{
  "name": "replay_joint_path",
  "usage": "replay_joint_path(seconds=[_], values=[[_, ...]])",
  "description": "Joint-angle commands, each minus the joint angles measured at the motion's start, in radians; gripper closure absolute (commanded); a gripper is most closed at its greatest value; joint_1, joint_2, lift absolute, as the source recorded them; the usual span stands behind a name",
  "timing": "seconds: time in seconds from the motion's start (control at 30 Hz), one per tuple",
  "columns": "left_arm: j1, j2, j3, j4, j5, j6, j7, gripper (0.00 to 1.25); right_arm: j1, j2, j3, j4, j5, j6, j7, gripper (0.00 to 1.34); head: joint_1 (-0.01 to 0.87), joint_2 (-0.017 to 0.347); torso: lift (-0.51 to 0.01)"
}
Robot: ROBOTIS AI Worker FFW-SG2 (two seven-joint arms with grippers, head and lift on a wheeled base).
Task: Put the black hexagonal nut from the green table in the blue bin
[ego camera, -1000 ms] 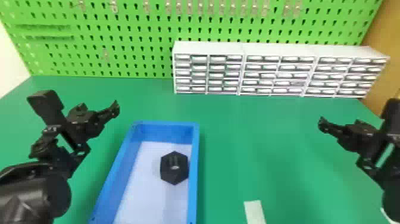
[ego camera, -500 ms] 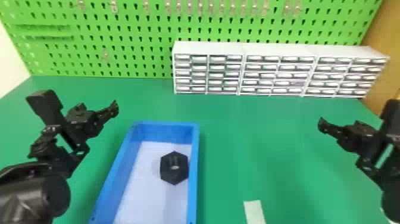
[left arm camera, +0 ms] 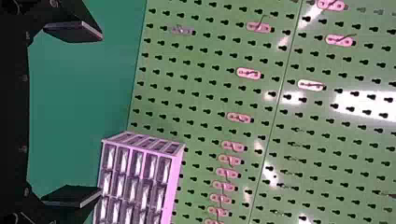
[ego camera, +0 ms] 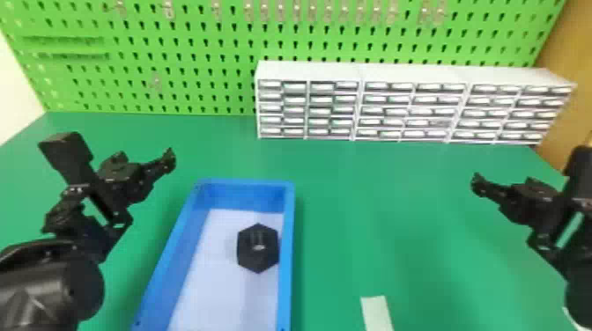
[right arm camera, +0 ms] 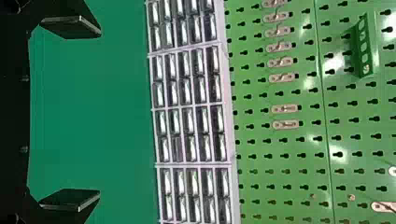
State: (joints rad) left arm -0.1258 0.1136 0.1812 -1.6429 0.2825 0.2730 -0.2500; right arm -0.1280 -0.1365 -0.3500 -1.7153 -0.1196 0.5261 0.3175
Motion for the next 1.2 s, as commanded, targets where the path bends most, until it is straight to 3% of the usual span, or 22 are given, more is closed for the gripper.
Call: replay_joint_path(seconds=[0.0, 1.17], values=[[0.0, 0.0, 0.0, 0.0, 0.0, 0.0, 0.0, 0.13, -0.001, 0.002, 0.0, 0.0, 0.0, 0.0, 0.0, 0.1, 0.666, 0.032, -0.1], [0.0, 0.0, 0.001, -0.002, 0.001, 0.0, 0.0, 0.13, -0.002, 0.012, -0.004, 0.0, 0.017, 0.0, 0.0, 0.1, 0.666, 0.032, -0.1]])
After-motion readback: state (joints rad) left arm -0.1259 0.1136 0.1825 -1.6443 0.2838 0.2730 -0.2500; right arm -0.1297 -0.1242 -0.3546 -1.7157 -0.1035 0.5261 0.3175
